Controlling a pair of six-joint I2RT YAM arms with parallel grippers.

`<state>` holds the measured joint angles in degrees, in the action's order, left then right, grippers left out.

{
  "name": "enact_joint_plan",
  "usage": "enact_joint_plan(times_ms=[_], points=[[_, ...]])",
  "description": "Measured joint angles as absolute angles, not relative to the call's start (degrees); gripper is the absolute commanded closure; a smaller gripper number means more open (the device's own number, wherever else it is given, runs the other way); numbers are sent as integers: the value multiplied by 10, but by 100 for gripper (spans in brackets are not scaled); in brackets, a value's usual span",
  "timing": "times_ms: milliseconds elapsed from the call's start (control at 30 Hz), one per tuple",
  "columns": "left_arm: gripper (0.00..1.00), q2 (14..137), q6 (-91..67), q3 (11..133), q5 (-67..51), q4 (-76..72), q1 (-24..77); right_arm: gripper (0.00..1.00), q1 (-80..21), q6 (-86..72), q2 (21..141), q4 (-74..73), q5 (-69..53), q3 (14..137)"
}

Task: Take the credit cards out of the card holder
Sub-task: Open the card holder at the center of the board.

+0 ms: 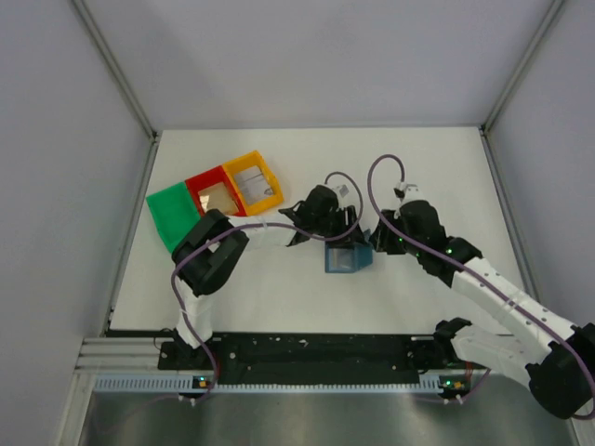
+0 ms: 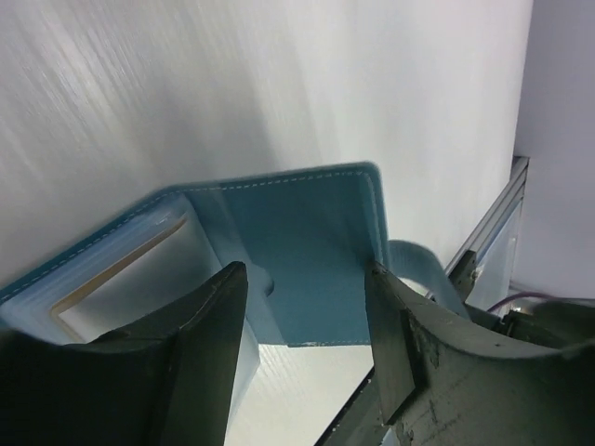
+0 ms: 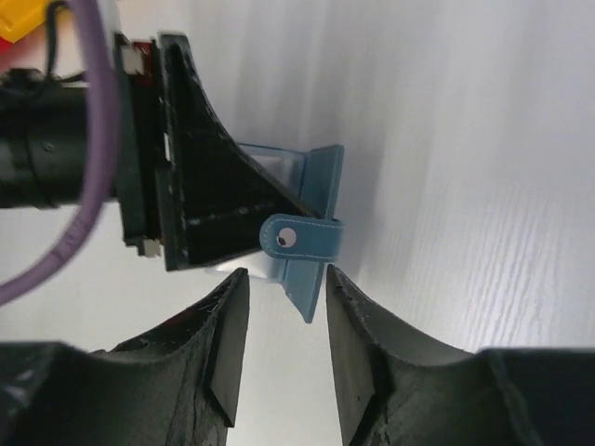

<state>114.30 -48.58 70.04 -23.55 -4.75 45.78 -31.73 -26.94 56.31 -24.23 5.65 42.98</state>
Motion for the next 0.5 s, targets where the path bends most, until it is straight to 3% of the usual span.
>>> enact_joint_plan(times_ms=[100,400,500], points=[[42,1121,-491,691,-233,-56,446,74,-308,-286,563,-204,29,392],[42,1099,-509,677,-235,-88,444,73,-273,-313,581,-137,-68,330],[42,1098,-509,674,-232,-85,443,77,-273,-312,573,-125,-90,330]])
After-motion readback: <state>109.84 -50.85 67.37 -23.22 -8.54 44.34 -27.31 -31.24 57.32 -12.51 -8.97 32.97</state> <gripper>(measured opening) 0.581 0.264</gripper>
